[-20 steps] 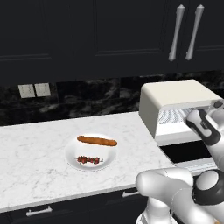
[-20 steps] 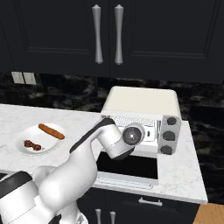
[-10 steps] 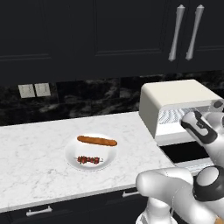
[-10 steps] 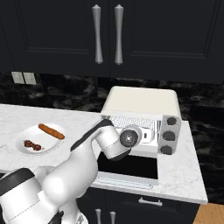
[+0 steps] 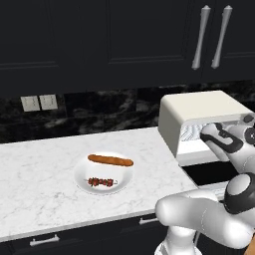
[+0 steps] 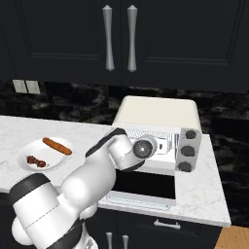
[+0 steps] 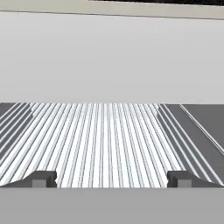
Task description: Pick up the kebab skewer and baguette bread, and place them inside the toaster oven. Close the toaster oven door and start by setting the timer.
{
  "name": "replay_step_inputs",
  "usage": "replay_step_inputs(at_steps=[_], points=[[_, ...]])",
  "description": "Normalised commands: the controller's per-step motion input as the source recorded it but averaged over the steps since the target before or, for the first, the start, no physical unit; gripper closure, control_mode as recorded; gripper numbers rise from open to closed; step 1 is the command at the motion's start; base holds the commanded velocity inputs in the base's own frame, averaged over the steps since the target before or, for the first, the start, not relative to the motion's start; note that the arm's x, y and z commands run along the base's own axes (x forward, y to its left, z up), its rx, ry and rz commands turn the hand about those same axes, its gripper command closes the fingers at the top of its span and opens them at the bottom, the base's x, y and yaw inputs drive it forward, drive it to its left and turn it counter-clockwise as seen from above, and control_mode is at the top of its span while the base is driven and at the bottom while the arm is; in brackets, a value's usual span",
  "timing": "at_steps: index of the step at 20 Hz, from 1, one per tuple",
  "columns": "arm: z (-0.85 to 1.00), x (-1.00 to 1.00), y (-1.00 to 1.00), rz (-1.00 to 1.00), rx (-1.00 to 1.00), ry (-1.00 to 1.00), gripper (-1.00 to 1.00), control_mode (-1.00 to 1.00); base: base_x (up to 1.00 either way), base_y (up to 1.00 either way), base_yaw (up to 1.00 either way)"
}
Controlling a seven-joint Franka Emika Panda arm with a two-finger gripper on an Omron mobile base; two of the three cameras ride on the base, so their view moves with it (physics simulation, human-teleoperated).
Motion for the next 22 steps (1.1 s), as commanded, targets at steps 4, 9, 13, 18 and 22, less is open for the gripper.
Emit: replay_step_inputs(at_steps=[4,9,13,18,22], points=[[-0.16,0.16,0.00,0.00,0.00,0.00,-1.00,-1.00,0.00,0.00,0.00],[-0.15,0.11,0.00,0.00,0.00,0.00,-1.00,-1.00,0.00,0.00,0.00],[-0.07,0.10,0.00,0.00,0.00,0.00,-1.00,-1.00,0.00,0.00,0.00],[-0.02,0.11,0.00,0.00,0.00,0.00,-1.00,-1.00,0.00,0.00,0.00],[-0.04,0.06,0.00,0.00,0.00,0.00,-1.00,-1.00,0.00,0.00,0.00]])
